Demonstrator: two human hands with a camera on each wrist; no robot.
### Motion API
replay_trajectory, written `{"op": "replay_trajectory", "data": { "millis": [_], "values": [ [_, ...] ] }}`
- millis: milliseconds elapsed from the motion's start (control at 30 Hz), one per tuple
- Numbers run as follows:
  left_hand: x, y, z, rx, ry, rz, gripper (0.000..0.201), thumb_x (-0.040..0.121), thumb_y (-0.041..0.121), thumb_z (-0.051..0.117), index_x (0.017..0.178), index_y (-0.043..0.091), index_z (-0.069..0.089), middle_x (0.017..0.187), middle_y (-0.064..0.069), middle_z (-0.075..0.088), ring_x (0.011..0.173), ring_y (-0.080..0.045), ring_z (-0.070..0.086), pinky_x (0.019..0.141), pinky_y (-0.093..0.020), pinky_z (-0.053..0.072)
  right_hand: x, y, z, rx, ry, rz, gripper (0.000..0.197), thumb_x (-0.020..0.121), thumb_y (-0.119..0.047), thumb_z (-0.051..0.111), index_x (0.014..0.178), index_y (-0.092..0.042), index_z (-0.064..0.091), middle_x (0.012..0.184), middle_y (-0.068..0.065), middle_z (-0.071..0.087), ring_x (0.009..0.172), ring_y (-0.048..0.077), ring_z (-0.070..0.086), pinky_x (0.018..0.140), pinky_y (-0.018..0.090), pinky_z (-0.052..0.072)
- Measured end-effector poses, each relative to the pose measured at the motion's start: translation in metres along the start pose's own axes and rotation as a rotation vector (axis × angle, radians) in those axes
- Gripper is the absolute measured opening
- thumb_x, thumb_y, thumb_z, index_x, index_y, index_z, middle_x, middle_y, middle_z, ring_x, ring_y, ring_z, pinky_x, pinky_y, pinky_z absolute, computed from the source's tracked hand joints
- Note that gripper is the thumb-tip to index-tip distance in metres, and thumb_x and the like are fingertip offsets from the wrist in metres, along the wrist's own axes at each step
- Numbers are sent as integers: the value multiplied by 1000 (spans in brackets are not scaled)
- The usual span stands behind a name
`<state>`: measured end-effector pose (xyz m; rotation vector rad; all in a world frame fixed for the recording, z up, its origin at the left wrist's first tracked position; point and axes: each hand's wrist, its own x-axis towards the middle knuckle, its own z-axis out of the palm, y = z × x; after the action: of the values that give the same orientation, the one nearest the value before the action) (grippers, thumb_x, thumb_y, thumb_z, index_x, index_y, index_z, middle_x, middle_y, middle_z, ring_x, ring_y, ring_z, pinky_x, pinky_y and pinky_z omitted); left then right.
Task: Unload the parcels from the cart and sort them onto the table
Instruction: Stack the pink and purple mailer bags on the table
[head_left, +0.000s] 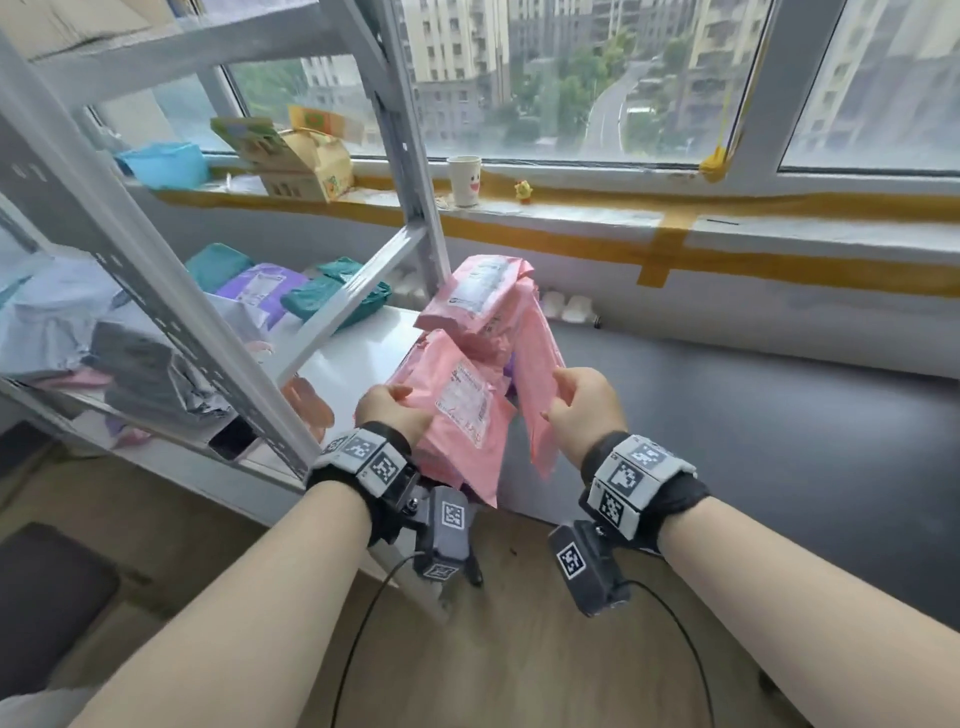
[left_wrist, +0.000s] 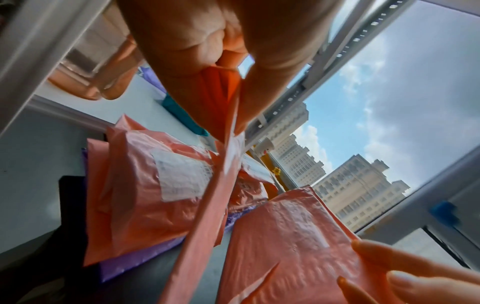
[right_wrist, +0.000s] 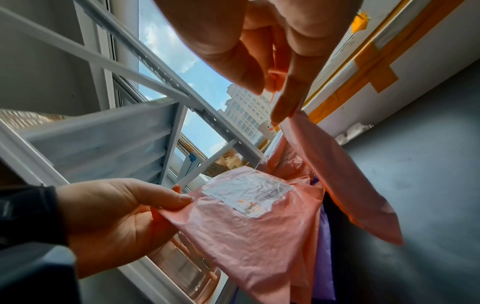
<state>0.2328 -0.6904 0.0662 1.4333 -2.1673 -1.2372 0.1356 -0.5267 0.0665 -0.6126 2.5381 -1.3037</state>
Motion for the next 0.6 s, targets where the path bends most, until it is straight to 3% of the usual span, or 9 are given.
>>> {"op": "replay_trajectory", "data": {
  "millis": [133, 233, 267, 333, 433, 533, 600],
  "values": [
    [49, -23, -16, -89, -60, -62, 50, 79, 0, 66, 127, 7, 52, 123, -11, 57, 101, -24, 60, 95, -35, 50, 8, -20, 33, -72, 33, -13, 38, 89, 0, 46, 127, 3, 53, 129, 15, 50, 120, 27, 48, 98, 21, 29],
    [79, -37, -21, -72, -95, -81, 46, 86, 1, 60, 130, 10, 51, 118, -11, 59, 81, -20, 61, 73, -29, 54, 11, -31, 55, -118, 63, -32, 37, 88, 2, 46, 124, 5, 54, 128, 15, 50, 119, 26, 47, 95, 16, 27],
    [87, -41, -22, -50, -98, -84, 44, 87, 1, 58, 130, 10, 52, 116, -11, 60, 81, -21, 61, 71, -29, 55, 11, -35, 61, -138, 69, -41, 38, 88, 2, 47, 125, 4, 54, 128, 15, 50, 120, 26, 47, 95, 15, 27],
    [102, -48, -21, -6, -111, -84, 43, 87, -1, 57, 129, 11, 54, 115, -9, 61, 89, -23, 63, 79, -33, 56, 9, -40, 73, -166, 70, -55, 39, 89, 1, 48, 127, 3, 54, 128, 13, 51, 120, 25, 48, 94, 11, 26],
    [115, -58, -17, 94, -177, -57, 50, 86, 1, 60, 134, 8, 49, 135, -13, 50, 106, -28, 61, 94, -37, 52, 3, -48, 90, -197, 59, -80, 40, 89, 1, 48, 129, 2, 53, 130, 12, 51, 121, 23, 48, 93, 6, 23],
    [118, -67, -13, 188, -231, 41, 57, 85, 2, 62, 138, 1, 41, 143, -16, 40, 120, -31, 53, 100, -35, 45, -4, -57, 106, -213, 40, -98, 44, 90, 0, 49, 134, -1, 48, 135, 9, 48, 125, 19, 46, 105, 13, 25],
    [119, -71, -13, 256, -269, 106, 54, 87, 7, 59, 137, -1, 40, 141, -17, 41, 125, -30, 47, 102, -35, 40, -6, -64, 117, -219, 52, -125, 42, 91, -1, 48, 133, 0, 48, 134, 9, 49, 124, 20, 46, 105, 13, 25]
  ]
}}
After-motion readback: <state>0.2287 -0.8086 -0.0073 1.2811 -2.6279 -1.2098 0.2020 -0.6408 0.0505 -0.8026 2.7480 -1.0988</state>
